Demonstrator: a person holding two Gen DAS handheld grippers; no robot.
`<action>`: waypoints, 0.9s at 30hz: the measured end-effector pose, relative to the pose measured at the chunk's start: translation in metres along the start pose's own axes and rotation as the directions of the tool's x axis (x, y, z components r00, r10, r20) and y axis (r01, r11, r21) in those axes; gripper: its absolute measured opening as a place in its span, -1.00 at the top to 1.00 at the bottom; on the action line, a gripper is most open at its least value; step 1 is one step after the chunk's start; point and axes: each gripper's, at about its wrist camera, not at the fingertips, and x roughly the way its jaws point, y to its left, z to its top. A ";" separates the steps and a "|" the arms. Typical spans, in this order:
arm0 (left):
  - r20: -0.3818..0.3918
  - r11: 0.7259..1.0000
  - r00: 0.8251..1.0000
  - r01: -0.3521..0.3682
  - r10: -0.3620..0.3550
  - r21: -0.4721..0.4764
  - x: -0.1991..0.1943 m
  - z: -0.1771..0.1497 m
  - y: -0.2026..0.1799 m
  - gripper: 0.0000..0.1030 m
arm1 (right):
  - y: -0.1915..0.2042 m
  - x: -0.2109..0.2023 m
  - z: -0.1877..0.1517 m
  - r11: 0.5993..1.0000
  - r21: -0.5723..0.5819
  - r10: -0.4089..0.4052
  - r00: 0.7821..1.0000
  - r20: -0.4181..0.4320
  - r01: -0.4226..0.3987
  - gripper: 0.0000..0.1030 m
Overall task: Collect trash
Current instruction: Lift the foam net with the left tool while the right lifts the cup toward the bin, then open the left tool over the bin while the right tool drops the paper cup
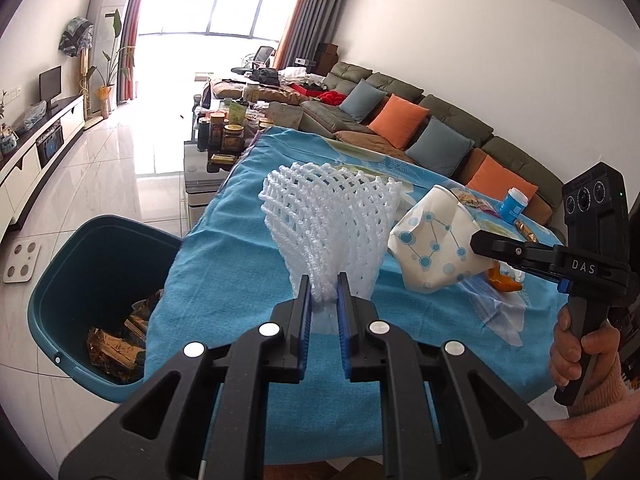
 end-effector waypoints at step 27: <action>-0.030 0.931 0.963 -0.265 0.266 -0.251 -0.041 -0.027 0.132 0.75 | 0.088 0.133 0.015 0.972 -0.096 0.186 0.950 -0.253 -0.215 0.94</action>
